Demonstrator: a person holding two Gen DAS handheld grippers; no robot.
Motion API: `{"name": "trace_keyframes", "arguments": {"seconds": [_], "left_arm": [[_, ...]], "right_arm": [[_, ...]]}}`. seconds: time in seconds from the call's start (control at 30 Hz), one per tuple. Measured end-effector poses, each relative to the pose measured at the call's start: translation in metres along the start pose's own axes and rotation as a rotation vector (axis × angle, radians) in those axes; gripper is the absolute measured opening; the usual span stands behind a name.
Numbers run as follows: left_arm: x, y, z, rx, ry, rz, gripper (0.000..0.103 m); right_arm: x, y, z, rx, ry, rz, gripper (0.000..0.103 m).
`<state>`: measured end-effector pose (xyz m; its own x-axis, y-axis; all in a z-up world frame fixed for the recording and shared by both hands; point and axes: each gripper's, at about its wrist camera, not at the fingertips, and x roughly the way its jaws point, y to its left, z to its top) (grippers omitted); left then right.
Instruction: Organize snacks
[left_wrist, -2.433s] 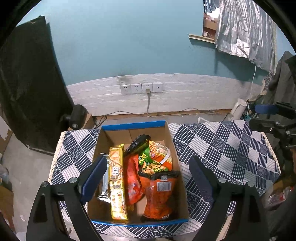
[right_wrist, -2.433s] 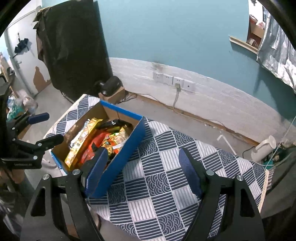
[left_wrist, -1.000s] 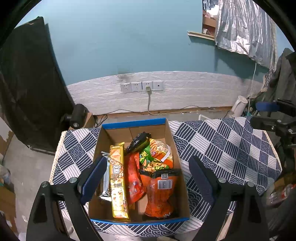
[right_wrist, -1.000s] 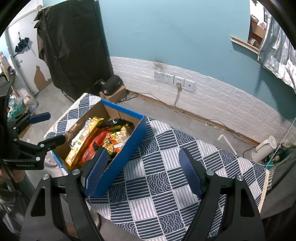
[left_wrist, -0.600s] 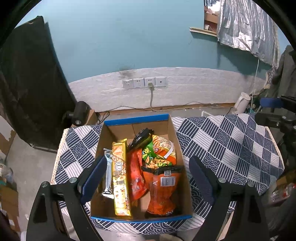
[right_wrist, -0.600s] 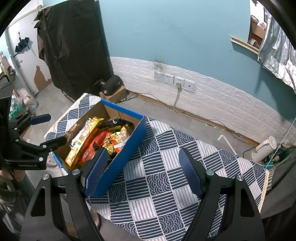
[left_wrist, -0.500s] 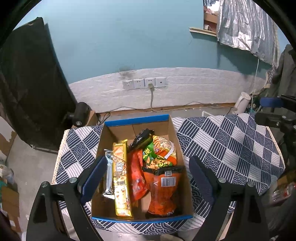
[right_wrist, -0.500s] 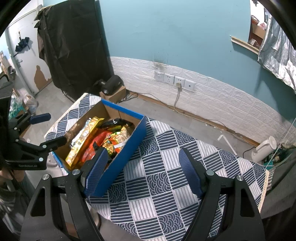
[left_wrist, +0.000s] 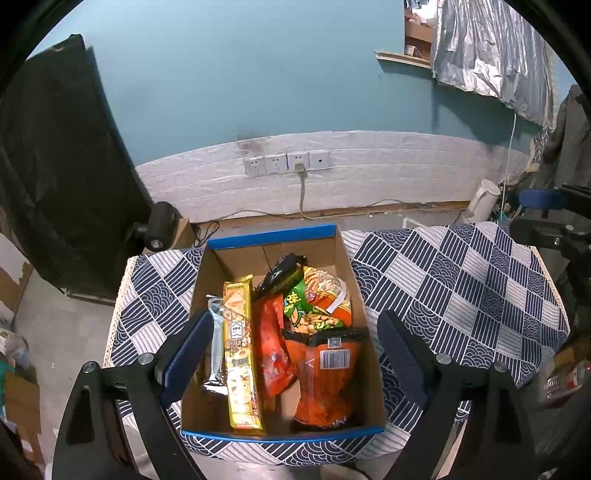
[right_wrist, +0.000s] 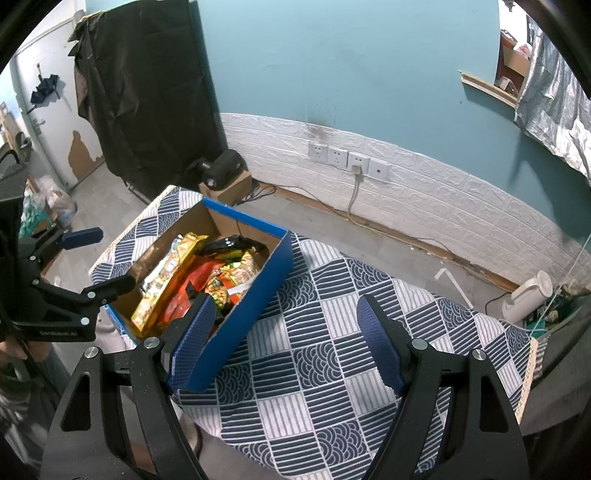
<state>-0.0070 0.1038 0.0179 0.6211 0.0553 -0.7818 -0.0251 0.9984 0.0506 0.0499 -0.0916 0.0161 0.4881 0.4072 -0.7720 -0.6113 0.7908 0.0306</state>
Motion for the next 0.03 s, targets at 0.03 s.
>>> {"name": "trace_keyframes", "arguments": {"seconds": [0.03], "left_arm": [[0.0002,-0.0001,0.0000,0.000,0.002,0.000,0.091]], "right_arm": [[-0.0002,0.0003,0.0000,-0.001,-0.001,0.001,0.079]]}}
